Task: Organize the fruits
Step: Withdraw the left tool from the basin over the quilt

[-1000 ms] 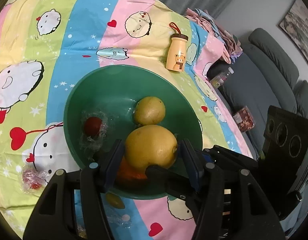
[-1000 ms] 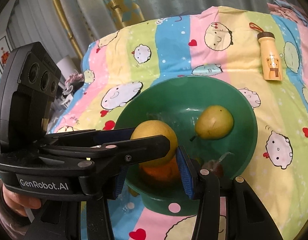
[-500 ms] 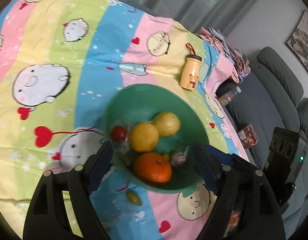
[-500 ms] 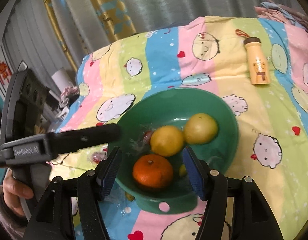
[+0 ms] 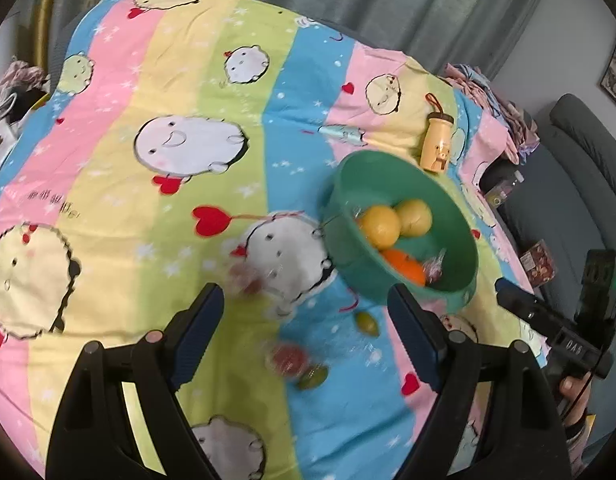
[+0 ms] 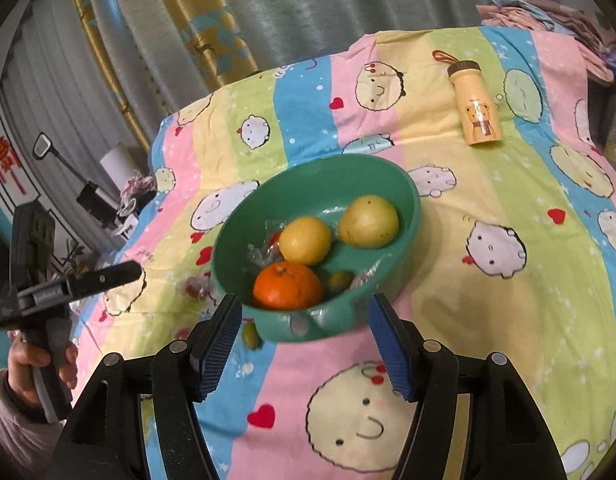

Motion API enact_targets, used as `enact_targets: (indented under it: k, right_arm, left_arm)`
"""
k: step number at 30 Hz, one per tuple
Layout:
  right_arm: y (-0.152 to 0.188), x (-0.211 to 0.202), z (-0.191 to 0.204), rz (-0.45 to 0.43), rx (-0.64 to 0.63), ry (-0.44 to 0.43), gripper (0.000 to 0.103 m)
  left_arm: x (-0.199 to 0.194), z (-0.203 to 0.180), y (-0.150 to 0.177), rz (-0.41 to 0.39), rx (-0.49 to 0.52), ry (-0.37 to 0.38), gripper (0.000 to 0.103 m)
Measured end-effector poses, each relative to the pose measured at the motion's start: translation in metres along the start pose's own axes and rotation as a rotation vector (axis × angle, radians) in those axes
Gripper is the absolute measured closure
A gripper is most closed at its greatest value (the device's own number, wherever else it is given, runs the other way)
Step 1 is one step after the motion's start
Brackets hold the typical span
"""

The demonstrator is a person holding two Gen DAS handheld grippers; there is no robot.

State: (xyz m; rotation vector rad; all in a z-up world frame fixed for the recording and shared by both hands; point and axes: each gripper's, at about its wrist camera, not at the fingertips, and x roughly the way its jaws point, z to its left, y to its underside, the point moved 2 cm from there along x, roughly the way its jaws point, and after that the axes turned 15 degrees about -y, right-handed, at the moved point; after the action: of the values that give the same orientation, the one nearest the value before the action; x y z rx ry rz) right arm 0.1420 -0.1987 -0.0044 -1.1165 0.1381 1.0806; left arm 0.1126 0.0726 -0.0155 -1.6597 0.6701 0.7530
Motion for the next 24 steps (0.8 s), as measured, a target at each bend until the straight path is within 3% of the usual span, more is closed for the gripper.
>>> enact_targets:
  k: [14, 19, 24]
  right_arm:
    - [0.028, 0.010, 0.036, 0.080, -0.075, -0.092, 0.037]
    - [0.041, 0.042, 0.066, 0.180, -0.139, -0.184, 0.037]
    - [0.049, 0.096, 0.093, 0.301, -0.234, -0.207, 0.037]
  left_arm:
    - [-0.004, 0.044, 0.045, 0.014, -0.090, -0.030, 0.019]
    - [0.000, 0.058, 0.048, 0.017, -0.132, -0.033, 0.020]
    - [0.000, 0.066, 0.050, 0.013, -0.154, -0.020, 0.020]
